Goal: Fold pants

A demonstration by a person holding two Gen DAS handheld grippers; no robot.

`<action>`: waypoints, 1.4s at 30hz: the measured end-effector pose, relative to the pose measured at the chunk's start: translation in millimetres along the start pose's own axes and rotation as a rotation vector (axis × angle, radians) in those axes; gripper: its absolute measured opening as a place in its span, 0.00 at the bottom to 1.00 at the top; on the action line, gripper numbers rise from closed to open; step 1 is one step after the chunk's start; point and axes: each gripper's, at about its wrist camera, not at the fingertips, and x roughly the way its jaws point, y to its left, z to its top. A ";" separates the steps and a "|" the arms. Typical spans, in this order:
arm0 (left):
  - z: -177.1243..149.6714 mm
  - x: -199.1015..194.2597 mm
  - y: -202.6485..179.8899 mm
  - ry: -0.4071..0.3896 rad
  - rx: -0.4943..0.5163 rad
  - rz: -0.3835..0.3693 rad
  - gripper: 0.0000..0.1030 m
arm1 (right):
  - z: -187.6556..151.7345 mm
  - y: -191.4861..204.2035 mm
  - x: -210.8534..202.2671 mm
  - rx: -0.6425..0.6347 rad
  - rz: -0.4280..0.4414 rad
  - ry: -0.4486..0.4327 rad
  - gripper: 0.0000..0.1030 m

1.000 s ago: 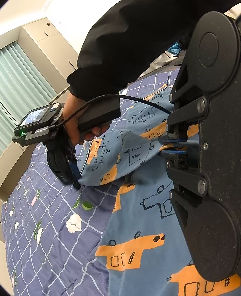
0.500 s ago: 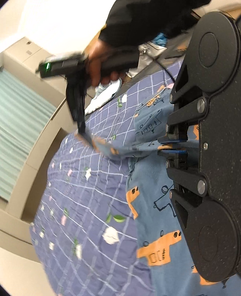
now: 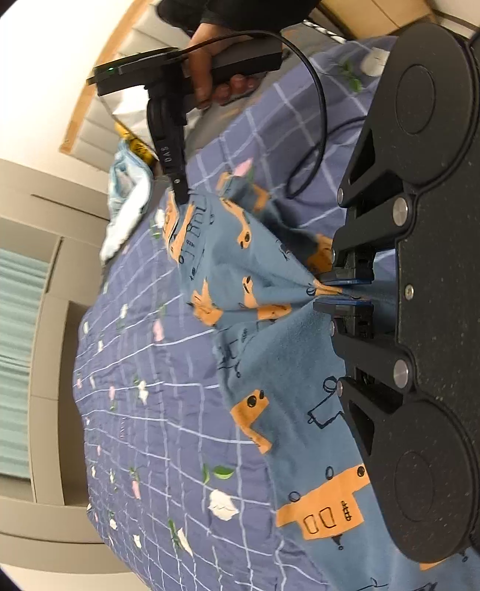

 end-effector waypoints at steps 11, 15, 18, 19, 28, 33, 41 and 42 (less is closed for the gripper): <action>-5.3 5.1 -1.7 0.051 0.014 0.028 0.06 | -56.3 -52.9 3.9 0.247 0.126 0.038 0.19; -4.9 5.3 -3.9 0.056 0.013 0.034 0.06 | -52.2 -62.1 10.3 0.298 0.151 0.032 0.32; -4.6 5.0 -3.2 0.058 0.007 0.037 0.06 | -47.6 -71.5 16.5 0.350 0.148 0.017 0.42; -3.8 5.7 -3.0 0.059 0.005 0.039 0.06 | -46.3 -74.3 18.0 0.369 0.149 0.012 0.41; 1.6 1.8 -8.0 0.024 -0.006 0.069 0.06 | -17.3 -63.1 26.0 0.276 0.093 -0.029 0.07; 16.9 -11.5 -13.2 -0.058 -0.011 0.090 0.06 | 20.5 -45.5 -2.5 0.140 0.094 -0.172 0.07; 8.6 4.3 -32.4 -0.007 0.064 0.047 0.02 | 0.7 -63.3 -22.5 0.131 0.016 -0.185 0.07; 5.2 8.8 -31.7 0.012 0.058 0.040 0.02 | -8.2 -67.5 -17.1 0.143 0.003 -0.153 0.07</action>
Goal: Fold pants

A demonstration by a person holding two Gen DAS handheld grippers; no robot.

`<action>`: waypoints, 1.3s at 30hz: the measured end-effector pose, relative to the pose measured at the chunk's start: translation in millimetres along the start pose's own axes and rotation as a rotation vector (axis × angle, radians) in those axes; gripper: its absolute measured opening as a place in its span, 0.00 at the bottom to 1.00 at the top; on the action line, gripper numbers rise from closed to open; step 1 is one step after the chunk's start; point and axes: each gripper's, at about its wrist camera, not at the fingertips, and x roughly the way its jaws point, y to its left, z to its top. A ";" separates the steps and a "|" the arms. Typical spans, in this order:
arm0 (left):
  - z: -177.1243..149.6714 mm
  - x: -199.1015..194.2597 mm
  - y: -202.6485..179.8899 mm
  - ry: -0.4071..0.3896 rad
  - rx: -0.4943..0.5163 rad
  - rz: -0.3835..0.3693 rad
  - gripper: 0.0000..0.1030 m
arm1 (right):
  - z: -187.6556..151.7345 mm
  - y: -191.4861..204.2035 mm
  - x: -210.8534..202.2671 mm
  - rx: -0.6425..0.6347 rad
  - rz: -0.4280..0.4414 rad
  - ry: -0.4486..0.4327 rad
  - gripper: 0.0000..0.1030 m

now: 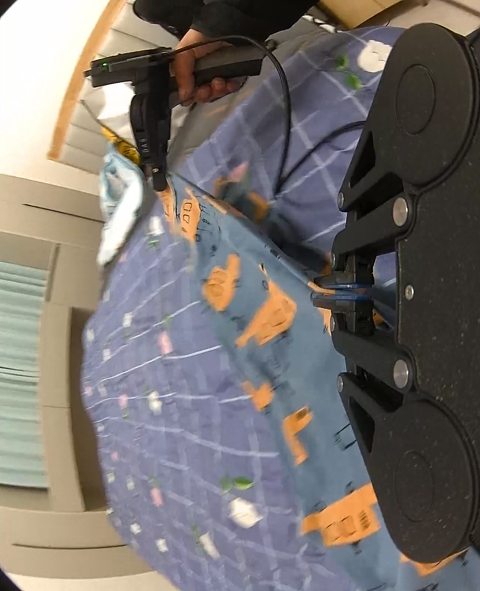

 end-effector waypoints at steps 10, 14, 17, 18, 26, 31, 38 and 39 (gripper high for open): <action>-10.4 3.8 12.4 0.040 -0.079 -0.034 0.28 | -49.7 -25.0 17.0 0.037 -0.070 0.130 0.24; -7.2 -7.3 29.7 0.018 -0.171 -0.043 0.52 | -47.9 -16.7 14.2 0.000 -0.077 0.111 0.65; -4.5 -23.2 47.1 -0.025 -0.188 0.043 0.73 | -44.2 -4.8 13.5 -0.051 -0.077 0.106 0.78; -3.7 -29.0 55.8 -0.038 -0.193 0.074 0.73 | -43.0 -0.7 14.3 -0.067 -0.076 0.104 0.84; 6.1 -34.6 135.3 -0.025 -0.222 0.264 0.76 | -32.8 40.4 37.6 -0.244 -0.056 0.119 0.93; 15.4 -12.6 160.5 0.009 -0.191 0.224 0.70 | -14.1 50.9 62.8 -0.298 -0.028 0.160 0.82; 18.1 8.4 167.1 0.098 -0.132 0.184 0.33 | 2.0 40.5 98.1 -0.265 -0.019 0.241 0.60; 17.5 10.0 168.0 0.110 -0.129 0.184 0.17 | 2.2 38.2 100.0 -0.255 -0.009 0.248 0.47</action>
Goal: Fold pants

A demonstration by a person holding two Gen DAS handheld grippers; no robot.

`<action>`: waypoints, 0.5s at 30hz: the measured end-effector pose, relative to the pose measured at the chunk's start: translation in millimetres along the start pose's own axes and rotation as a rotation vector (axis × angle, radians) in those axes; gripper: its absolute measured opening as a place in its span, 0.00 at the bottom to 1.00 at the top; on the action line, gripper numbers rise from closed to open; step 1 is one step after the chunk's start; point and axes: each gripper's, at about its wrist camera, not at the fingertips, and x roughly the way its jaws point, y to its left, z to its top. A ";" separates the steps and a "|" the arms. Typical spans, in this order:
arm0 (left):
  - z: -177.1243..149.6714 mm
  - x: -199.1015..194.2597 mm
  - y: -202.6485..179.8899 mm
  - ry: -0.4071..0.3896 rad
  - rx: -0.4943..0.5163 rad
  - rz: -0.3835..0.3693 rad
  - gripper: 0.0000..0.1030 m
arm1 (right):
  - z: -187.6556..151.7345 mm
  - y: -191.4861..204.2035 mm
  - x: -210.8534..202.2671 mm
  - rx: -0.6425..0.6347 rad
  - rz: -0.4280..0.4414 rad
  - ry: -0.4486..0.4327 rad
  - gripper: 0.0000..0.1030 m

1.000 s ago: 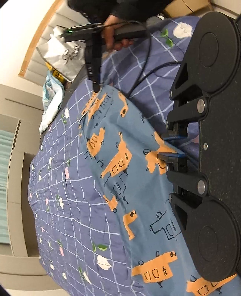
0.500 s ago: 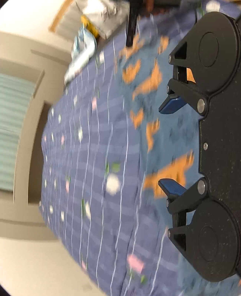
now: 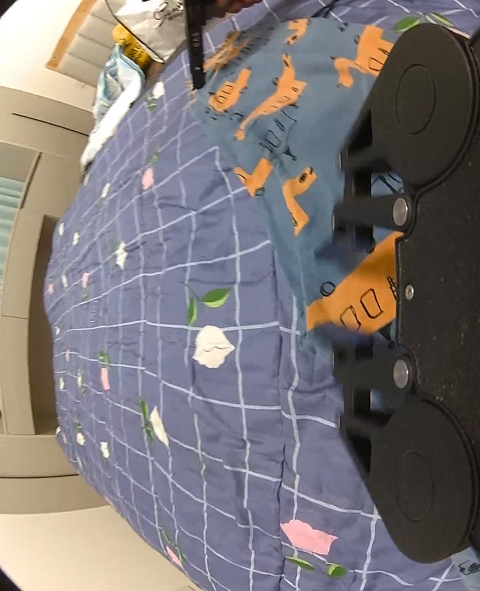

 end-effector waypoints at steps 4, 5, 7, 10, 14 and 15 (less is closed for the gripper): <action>-5.6 1.0 1.1 -0.004 0.006 0.010 0.00 | -2.6 1.9 -3.0 -0.012 -0.001 -0.013 0.27; -6.5 -0.6 2.3 -0.014 -0.002 0.014 0.00 | -3.1 2.4 -6.2 -0.013 -0.003 -0.024 0.26; -5.9 -6.3 5.5 -0.035 -0.026 0.020 0.00 | -2.4 2.6 -11.9 -0.008 0.001 -0.045 0.24; -3.6 -22.5 11.9 -0.095 -0.061 0.038 0.00 | 3.3 3.4 -19.6 -0.012 0.008 -0.084 0.22; 0.2 -39.8 23.6 -0.154 -0.105 0.073 0.00 | 12.6 9.8 -23.0 -0.026 0.013 -0.125 0.22; 0.6 -40.8 26.7 -0.155 -0.112 0.081 0.00 | 15.1 11.2 -21.4 -0.030 0.011 -0.125 0.22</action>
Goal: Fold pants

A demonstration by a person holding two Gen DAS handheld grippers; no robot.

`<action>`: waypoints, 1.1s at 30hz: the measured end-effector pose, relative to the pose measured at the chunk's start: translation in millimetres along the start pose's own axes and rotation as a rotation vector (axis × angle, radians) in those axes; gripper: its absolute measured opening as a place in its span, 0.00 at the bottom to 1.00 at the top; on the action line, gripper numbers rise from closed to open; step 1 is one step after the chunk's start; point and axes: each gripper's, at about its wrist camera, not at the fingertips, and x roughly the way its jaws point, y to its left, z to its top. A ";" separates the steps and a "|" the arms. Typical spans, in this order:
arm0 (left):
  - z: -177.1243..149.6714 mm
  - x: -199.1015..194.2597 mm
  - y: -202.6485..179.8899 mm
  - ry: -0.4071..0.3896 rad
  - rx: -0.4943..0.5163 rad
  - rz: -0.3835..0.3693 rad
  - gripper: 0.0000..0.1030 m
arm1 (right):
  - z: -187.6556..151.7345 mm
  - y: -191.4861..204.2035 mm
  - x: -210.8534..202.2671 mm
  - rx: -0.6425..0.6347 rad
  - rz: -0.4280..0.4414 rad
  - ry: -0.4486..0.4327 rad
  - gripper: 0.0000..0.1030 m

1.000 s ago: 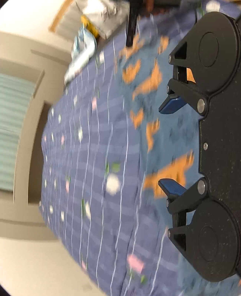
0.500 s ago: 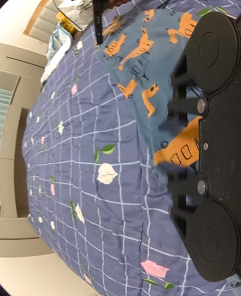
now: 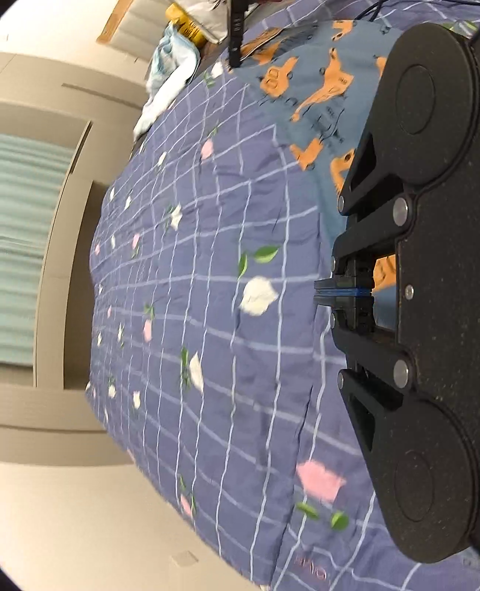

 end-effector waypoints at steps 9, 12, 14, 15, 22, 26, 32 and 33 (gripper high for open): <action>0.7 5.2 -6.9 0.023 0.046 -0.139 0.30 | -10.9 0.0 21.5 0.011 -0.022 0.049 0.43; 4.3 15.8 -19.3 0.062 0.142 -0.197 0.46 | -17.1 -0.5 9.1 0.021 -0.018 0.034 0.60; 5.6 23.8 -29.0 0.092 0.235 -0.231 0.48 | -23.1 -0.1 -1.8 0.023 -0.015 0.024 0.65; 5.3 27.5 -33.6 0.107 0.279 -0.242 0.50 | -26.7 0.3 -7.9 0.026 -0.013 0.021 0.68; 6.5 59.4 -56.7 0.237 0.565 -0.275 0.51 | -65.2 1.4 -50.0 0.105 0.015 0.018 0.80; 10.0 73.6 -56.9 0.311 0.606 -0.316 0.45 | -88.6 5.0 -68.6 0.146 0.017 0.023 0.80; 16.5 72.2 -60.6 0.349 0.666 -0.313 0.04 | -110.6 13.6 -80.7 0.162 0.021 0.041 0.81; 16.8 70.1 -61.0 0.346 0.668 -0.299 0.03 | -112.2 15.7 -81.0 0.161 0.021 0.043 0.81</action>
